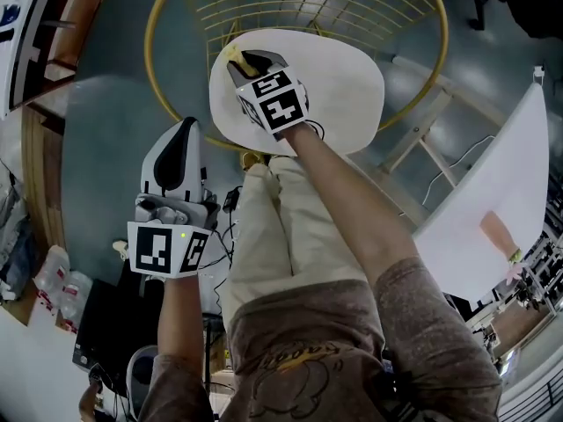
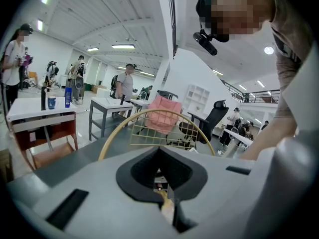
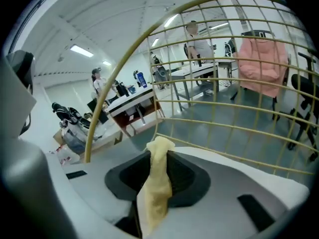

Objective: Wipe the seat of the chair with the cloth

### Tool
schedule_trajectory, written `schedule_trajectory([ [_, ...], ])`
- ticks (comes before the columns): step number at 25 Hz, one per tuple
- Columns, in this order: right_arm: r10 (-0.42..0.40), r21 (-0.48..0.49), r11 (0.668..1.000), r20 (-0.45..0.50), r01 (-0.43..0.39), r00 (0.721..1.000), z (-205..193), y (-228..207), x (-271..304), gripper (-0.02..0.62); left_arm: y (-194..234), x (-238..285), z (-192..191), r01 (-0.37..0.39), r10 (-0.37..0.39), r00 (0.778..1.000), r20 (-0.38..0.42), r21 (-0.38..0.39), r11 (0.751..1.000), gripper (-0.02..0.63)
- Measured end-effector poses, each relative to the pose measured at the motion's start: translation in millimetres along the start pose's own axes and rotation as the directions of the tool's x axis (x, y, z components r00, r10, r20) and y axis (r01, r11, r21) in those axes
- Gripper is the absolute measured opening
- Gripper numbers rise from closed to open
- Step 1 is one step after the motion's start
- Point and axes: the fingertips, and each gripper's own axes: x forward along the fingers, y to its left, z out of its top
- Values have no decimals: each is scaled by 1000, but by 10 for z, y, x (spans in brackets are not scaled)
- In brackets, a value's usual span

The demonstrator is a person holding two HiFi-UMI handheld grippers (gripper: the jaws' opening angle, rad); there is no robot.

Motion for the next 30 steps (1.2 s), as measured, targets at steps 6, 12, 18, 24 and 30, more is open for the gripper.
schedule_trajectory([
  [6, 81, -22, 997, 29, -81, 996, 77, 274, -38, 114, 2, 3, 11, -2, 2, 1000, 6, -1, 1000, 3],
  [12, 76, 1, 997, 93, -77, 993, 68, 248, -239, 114, -32, 4, -9, 5, -5, 1000, 1, -1, 1000, 3],
  [18, -74, 78, 995, 163, 62, 984, 85, -383, -683, 114, -79, 4, 7, 18, -18, 1000, 4, 7, 1000, 3],
  [24, -258, 130, 961, 116, 243, 959, -174, -1178, -1243, 114, -154, 10, 34, 35, -35, 999, 6, 11, 999, 3],
  [30, -397, 201, 903, 58, 379, 916, -521, -1693, -1796, 114, -215, 3, 57, 49, -49, 999, 3, 13, 999, 3],
])
